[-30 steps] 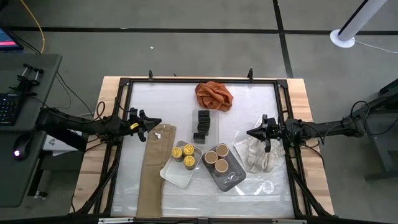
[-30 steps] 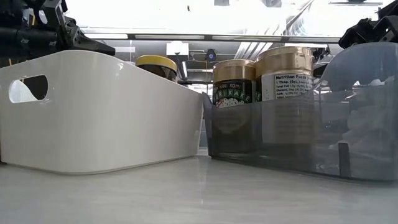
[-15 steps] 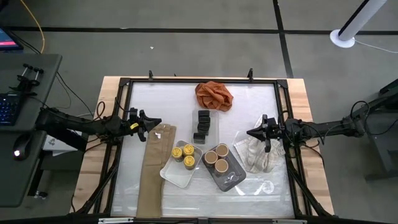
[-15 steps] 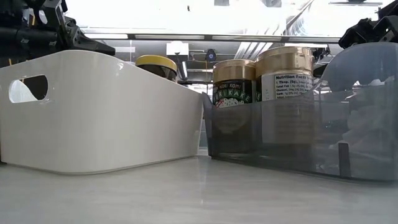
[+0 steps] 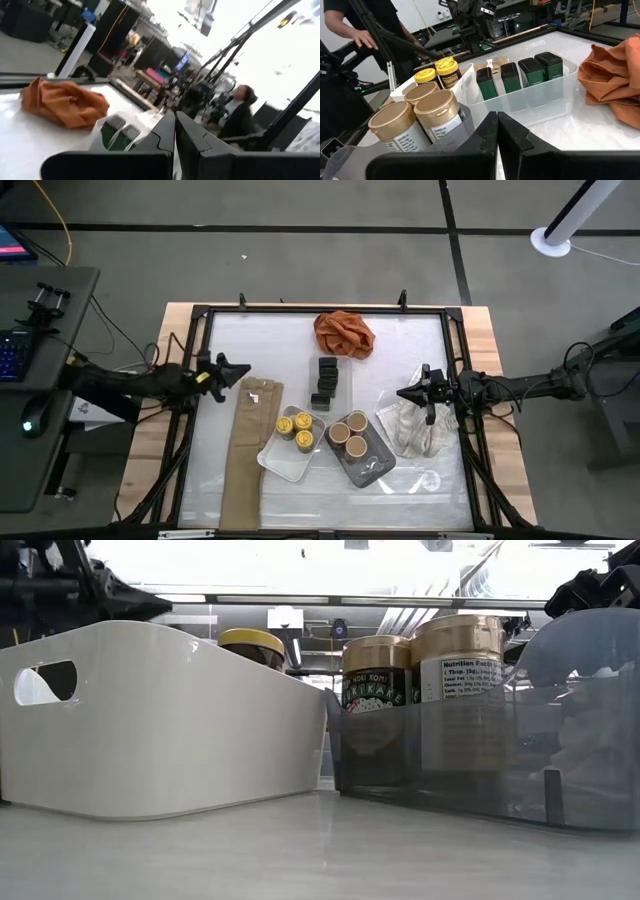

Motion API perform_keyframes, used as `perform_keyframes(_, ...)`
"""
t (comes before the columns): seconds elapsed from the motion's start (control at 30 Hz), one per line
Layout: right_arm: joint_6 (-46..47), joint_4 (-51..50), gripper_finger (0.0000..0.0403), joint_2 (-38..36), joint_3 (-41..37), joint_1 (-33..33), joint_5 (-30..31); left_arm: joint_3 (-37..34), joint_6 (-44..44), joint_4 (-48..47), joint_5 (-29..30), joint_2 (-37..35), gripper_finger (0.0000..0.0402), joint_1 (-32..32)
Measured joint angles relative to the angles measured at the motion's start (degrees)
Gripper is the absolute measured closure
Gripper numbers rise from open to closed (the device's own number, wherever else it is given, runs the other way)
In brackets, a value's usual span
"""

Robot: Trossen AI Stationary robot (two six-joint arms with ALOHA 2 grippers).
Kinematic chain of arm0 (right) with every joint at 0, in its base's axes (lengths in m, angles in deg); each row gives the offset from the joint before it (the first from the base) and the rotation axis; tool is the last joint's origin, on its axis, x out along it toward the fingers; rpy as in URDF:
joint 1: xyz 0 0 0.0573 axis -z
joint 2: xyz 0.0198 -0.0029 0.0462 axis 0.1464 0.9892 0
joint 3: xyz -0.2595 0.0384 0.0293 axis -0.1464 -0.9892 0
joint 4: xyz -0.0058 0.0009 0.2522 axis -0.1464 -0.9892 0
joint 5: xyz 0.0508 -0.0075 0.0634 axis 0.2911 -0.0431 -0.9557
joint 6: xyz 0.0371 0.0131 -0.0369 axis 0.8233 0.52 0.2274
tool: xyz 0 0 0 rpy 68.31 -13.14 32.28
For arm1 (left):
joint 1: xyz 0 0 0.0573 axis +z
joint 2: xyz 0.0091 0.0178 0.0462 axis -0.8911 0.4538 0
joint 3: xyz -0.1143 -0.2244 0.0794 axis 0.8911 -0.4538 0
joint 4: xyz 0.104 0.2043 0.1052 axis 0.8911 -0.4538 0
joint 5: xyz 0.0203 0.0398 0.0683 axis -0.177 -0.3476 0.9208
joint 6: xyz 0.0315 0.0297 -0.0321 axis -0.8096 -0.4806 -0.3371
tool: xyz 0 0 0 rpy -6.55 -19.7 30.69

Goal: Sort spices by type
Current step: Return to Home Position

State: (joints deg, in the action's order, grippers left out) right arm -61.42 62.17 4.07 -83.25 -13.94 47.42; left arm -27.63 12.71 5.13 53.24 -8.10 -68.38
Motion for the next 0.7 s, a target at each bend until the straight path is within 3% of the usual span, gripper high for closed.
perform_keyframes(0.23,0.0,0.0,0.0402,0.0,0.0,0.0,-0.01,-0.02,-0.01,-1.27,0.07,-9.08,0.0401,0.05)
perform_keyframes(0.7,0.01,0.0,0.0402,0.06,0.04,0.0,-0.01,-0.07,0.01,0.36,0.16,-8.93,0.0401,2.55)
